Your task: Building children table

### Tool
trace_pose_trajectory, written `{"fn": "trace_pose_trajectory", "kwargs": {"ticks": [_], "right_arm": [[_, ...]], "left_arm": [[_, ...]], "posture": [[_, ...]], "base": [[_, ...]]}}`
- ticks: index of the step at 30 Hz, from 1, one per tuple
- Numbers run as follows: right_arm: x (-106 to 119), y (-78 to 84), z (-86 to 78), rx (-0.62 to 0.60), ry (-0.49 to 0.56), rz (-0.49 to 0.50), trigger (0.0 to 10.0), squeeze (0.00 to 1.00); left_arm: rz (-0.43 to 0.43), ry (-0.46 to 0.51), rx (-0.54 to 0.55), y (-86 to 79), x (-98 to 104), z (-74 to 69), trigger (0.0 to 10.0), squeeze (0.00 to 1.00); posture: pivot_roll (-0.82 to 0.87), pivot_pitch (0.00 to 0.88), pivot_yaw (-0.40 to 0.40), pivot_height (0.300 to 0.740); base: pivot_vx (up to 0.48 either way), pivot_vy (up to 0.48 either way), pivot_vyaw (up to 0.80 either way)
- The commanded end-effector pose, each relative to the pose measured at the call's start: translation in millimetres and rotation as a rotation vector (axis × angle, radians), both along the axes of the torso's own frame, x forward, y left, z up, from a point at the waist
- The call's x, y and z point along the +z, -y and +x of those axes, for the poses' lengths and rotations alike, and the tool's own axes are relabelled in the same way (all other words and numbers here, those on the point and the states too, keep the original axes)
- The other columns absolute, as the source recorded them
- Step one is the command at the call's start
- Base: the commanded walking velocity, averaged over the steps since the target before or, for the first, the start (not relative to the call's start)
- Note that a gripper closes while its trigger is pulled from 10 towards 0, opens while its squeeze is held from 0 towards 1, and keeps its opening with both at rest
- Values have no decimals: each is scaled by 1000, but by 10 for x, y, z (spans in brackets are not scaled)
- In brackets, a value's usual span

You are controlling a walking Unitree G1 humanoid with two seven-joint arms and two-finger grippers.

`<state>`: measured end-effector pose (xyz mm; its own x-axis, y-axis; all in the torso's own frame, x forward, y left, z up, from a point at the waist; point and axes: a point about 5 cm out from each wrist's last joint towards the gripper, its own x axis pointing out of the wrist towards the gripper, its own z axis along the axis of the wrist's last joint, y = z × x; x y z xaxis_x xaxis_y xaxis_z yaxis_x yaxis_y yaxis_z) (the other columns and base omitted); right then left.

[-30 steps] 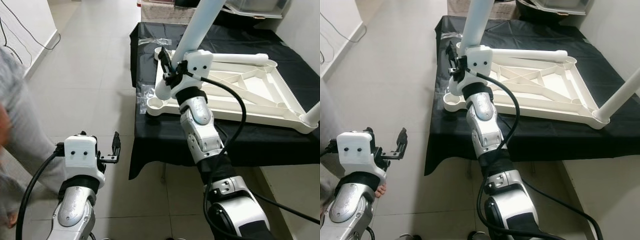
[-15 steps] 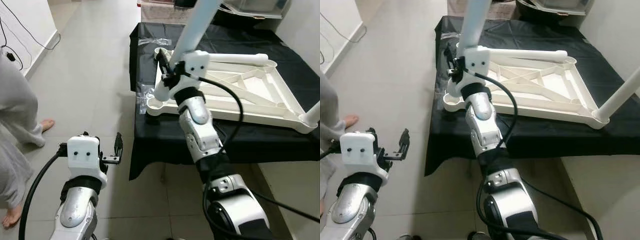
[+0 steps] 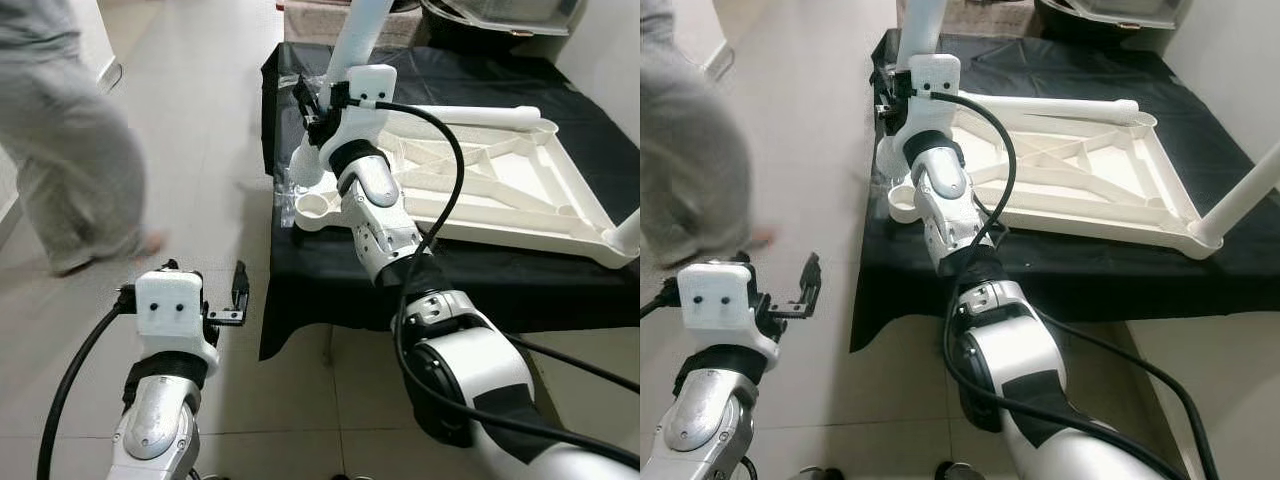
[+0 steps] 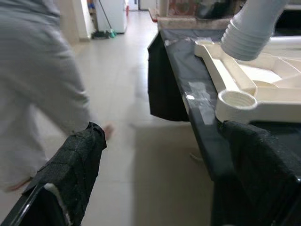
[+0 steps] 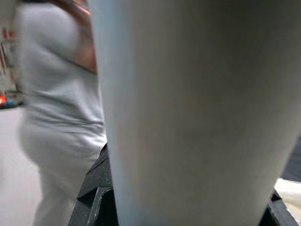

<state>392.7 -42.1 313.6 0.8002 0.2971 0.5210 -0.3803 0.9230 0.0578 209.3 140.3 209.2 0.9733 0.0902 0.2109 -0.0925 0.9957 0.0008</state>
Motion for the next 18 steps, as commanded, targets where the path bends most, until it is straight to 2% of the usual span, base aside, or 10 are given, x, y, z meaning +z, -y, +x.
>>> {"fn": "trace_pose_trajectory", "kwargs": {"ticks": [1, 7, 18], "right_arm": [[5, 37, -25, -2, 28, 25, 10000, 0], [-73, 87, -49, -4, 48, 16, 10000, 0], [-99, 91, -96, -2, 63, 18, 10000, 0]], "left_arm": [[16, 2, 15, -32, 18, -21, 10000, 0], [38, -6, 18, -81, -2, 7, 10000, 0], [52, 7, -14, -22, 38, 37, 10000, 0]], "posture": [[50, 211, -89, 740], [40, 188, -80, 740], [43, 170, -74, 740]], "base": [[277, 0, 0], [309, 0, 0], [365, 0, 0]]}}
